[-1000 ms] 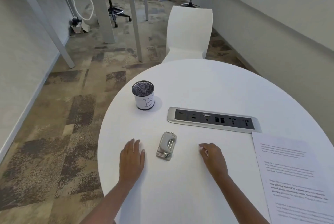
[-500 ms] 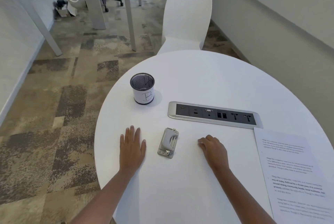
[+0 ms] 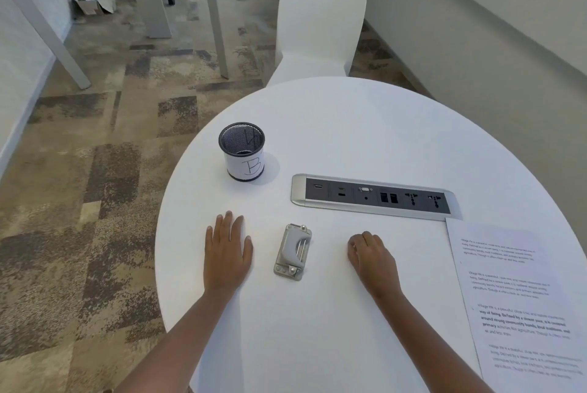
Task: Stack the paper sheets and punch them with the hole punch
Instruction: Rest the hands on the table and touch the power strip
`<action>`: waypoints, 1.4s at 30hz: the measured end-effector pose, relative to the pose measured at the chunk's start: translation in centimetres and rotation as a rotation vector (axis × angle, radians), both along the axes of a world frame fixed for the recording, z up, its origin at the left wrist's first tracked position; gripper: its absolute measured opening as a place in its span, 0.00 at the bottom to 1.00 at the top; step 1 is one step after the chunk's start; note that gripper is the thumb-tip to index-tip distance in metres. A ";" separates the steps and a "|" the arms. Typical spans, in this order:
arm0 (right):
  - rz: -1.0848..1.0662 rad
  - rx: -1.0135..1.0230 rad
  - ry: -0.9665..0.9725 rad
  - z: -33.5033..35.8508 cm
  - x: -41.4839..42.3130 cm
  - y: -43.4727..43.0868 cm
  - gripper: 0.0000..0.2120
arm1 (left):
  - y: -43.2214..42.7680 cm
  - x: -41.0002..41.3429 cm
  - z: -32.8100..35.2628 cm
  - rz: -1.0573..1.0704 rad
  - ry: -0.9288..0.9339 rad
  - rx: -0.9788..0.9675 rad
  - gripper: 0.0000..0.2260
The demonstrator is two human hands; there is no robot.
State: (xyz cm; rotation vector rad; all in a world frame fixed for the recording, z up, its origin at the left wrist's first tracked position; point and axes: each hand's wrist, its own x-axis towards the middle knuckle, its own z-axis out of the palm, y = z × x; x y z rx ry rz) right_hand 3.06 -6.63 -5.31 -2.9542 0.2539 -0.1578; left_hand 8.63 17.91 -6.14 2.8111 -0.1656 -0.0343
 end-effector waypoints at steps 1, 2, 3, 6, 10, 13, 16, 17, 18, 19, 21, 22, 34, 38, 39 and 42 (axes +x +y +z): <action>-0.088 0.127 0.021 -0.3 0.2 -0.2 0.04 | 0.0 0.2 0.0 -0.005 -0.006 0.000 0.23; -0.172 0.289 0.059 -0.4 0.3 -0.3 0.06 | 0.0 0.5 -0.1 -0.010 -0.011 0.002 0.23; -0.243 0.464 0.053 -0.5 0.4 -0.5 0.07 | 0.0 0.7 -0.2 -0.014 -0.013 0.003 0.23; -0.408 0.790 -0.049 0.3 0.9 -0.5 0.06 | 0.0 1.1 -0.6 -0.022 -0.023 -0.007 0.24; -0.410 0.862 -0.131 2.1 3.3 0.3 0.06 | 0.1 1.9 -1.0 -0.035 -0.043 -0.009 0.24; -0.322 0.901 -0.175 4.0 6.2 1.9 0.10 | 0.1 2.4 -1.1 -0.046 -0.047 -0.005 0.24; -0.224 0.917 -0.204 5.9 9.6 4.3 0.06 | 0.1 2.9 -1.4 -0.047 -0.053 0.001 0.22; -0.196 0.911 -0.215 6.5 10.7 5.2 0.06 | 0.1 3.0 -1.5 -0.047 -0.053 0.000 0.21; -0.161 0.897 -0.227 7.0 11.9 6.2 0.07 | 0.1 3.1 -1.5 -0.049 -0.053 0.002 0.21; -0.120 0.880 -0.239 7.6 13.0 7.1 0.07 | 0.1 3.2 -1.6 -0.054 -0.055 0.009 0.21; -0.033 0.848 -0.258 8.7 15.2 9.1 0.06 | 0.2 3.2 -1.5 -0.065 -0.053 0.023 0.22; 0.002 0.824 -0.259 9.1 16.2 9.9 0.06 | 0.2 3.2 -1.5 -0.069 -0.054 0.027 0.22; -0.013 0.759 -0.106 9.4 20.4 12.0 0.11 | 0.3 3.4 -1.4 -0.086 -0.047 0.027 0.21; -0.142 0.926 -0.123 8.9 17.6 9.6 0.09 | 0.3 3.4 -1.4 -0.088 -0.039 0.027 0.21; -0.180 0.943 -0.119 8.5 16.6 8.6 0.09 | 0.3 3.4 -1.4 -0.088 -0.038 0.028 0.21; -0.258 0.900 -0.081 7.0 13.0 5.4 0.08 | 0.3 3.3 -1.4 -0.087 -0.028 0.040 0.21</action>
